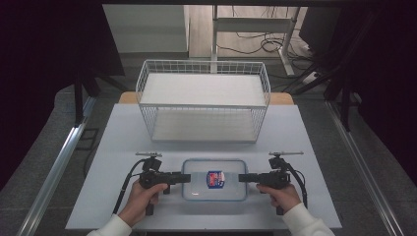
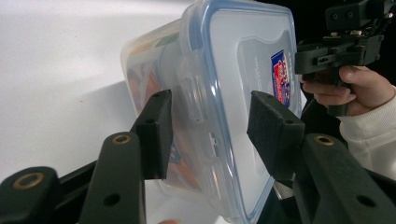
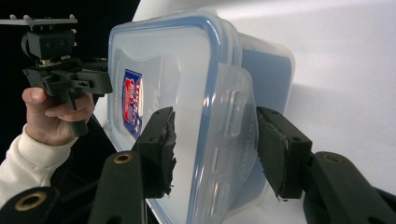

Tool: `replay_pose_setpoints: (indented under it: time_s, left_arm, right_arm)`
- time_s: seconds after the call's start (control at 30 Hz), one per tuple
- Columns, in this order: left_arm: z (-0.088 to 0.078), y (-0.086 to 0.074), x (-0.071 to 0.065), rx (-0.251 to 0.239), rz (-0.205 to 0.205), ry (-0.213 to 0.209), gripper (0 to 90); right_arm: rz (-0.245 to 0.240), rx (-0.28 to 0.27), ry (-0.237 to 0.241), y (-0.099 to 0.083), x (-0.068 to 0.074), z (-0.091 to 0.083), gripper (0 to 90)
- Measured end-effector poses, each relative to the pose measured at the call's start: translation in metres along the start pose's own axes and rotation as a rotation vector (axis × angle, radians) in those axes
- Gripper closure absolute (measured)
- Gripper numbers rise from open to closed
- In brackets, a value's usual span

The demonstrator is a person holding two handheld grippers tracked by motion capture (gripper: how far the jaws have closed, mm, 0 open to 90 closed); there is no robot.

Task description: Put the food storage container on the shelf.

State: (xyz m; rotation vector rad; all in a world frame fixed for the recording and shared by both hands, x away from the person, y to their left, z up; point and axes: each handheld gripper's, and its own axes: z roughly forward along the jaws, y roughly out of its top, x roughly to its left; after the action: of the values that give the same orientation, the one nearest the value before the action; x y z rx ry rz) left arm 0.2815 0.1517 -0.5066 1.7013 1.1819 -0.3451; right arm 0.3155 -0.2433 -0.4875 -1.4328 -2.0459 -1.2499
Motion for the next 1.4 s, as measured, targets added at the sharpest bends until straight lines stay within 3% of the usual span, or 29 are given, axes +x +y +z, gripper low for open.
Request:
replay_pose_setpoints:
  time_s: [0.4, 0.63, 0.83, 1.2, 1.4]
  left_arm:
    - [-0.008, 0.007, -0.001, -0.019, 0.021, 0.007, 52.7]
    - [-0.011, 0.025, 0.006, -0.028, 0.049, 0.013, 52.6]
    - [-0.010, 0.049, 0.022, -0.044, 0.073, 0.007, 52.4]
    - [-0.015, 0.088, 0.053, -0.085, 0.088, 0.019, 52.4]
    - [-0.012, 0.095, 0.065, -0.102, 0.097, 0.027, 52.4]
  right_arm:
    - [-0.008, -0.009, 0.017, 0.008, 0.003, 0.002, 50.2]
    - [-0.044, -0.033, 0.005, 0.026, 0.006, 0.007, 50.1]
    - [-0.096, -0.058, -0.029, 0.048, 0.010, 0.011, 50.1]
    - [-0.135, -0.092, -0.028, 0.092, 0.003, 0.034, 50.0]
    - [-0.157, -0.106, -0.034, 0.106, -0.002, 0.045, 49.8]
